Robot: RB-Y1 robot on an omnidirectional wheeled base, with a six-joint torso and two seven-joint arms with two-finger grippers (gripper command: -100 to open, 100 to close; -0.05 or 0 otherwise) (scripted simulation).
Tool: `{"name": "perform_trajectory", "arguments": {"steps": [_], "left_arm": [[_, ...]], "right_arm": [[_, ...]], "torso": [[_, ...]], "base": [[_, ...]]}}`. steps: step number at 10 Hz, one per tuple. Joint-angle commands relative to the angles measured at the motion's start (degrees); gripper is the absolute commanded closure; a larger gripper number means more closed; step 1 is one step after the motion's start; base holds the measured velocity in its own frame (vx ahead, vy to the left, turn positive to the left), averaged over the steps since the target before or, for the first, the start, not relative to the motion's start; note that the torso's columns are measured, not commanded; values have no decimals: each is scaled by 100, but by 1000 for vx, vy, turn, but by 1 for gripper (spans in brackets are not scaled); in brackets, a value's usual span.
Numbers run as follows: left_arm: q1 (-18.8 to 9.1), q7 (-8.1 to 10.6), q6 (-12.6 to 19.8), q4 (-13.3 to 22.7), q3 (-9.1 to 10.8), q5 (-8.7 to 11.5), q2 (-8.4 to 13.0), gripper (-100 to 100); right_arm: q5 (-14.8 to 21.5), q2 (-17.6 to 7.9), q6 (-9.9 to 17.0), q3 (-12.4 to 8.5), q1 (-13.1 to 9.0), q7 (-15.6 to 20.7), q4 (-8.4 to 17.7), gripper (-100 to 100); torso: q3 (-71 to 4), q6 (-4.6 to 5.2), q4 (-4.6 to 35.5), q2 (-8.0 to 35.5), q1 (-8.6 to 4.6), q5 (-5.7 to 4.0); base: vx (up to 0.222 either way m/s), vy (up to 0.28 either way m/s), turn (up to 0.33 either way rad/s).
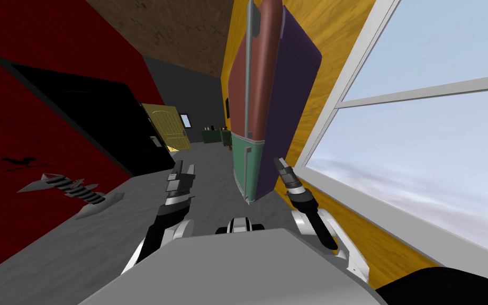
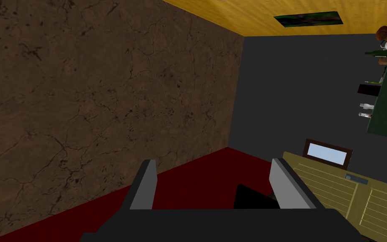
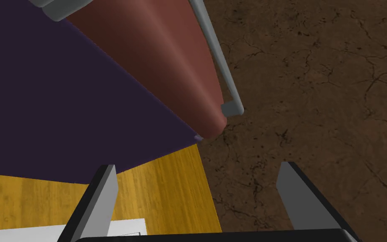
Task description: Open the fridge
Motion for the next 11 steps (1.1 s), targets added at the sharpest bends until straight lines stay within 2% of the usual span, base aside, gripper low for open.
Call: {"name": "perform_trajectory", "arguments": {"steps": [1,2,7,8,10,11], "left_arm": [[-1,0,0,0,0,0,0,0],[0,0,0,0,0,0,0,0],[0,0,0,0,0,0,0,0],[0,0,0,0,0,0,0,0],[0,0,0,0,0,0,0,0],[0,0,0,0,0,0,0,0]], "right_arm": [[424,-190,0,-104,8,386,-6,-100],[469,-190,0,-104,8,386,-6,-100],[1348,-637,-14,-327,24,1204,0,-100],[1452,-637,-14,-327,24,1276,0,-100],[1831,-844,-25,-417,17,1653,28,-100],[1910,-844,-25,-417,17,1726,28,-100]], "torso": [[2,-2,1,5,-4,-1],[0,0,0,0,-8,-2],[2,0,1,3,-6,-1],[0,0,0,0,-7,-2],[1,-1,0,1,-5,-2],[-4,-1,-2,-6,1,0]], "base": [[59,45,-60],[58,31,-35],[75,44,-71],[61,41,-33],[80,64,-55],[67,55,-21]]}}
